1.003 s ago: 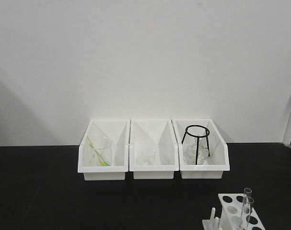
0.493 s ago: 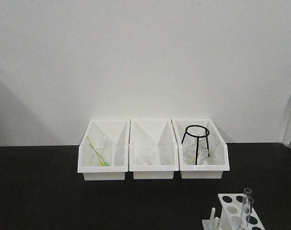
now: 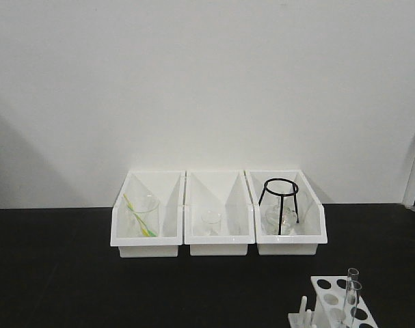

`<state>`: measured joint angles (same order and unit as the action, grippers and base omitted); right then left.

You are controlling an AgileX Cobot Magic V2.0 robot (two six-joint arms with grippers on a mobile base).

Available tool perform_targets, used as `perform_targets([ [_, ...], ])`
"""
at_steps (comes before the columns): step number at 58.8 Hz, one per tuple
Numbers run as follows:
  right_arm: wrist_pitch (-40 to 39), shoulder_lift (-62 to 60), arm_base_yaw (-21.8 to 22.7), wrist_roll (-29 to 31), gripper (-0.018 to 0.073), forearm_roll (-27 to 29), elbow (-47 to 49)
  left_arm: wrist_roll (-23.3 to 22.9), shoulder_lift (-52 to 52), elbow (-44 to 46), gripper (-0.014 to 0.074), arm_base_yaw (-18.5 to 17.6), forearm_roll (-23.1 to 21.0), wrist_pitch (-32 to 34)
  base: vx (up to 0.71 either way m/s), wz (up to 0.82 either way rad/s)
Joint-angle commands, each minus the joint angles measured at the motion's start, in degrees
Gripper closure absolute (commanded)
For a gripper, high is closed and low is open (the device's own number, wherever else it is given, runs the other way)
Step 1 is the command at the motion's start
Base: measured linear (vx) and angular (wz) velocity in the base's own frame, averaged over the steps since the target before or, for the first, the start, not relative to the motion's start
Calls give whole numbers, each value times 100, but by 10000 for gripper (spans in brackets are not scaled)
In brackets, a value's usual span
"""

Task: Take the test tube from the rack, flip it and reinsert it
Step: 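Move the right gripper over the glass test tube in the rack, then grasp the glass test tube with the right gripper and lift it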

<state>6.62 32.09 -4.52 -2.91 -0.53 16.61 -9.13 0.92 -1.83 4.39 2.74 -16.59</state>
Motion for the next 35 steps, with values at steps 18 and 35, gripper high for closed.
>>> perform_targets([
  [18,-2393,1598,-23,-20,22,0,-57,2,66,1,603,-42,-20,497,0,0],
  [35,-5567,3637,-23,-320,20,-1456,-659,2,66,1,603,-42,-20,497,0,0],
])
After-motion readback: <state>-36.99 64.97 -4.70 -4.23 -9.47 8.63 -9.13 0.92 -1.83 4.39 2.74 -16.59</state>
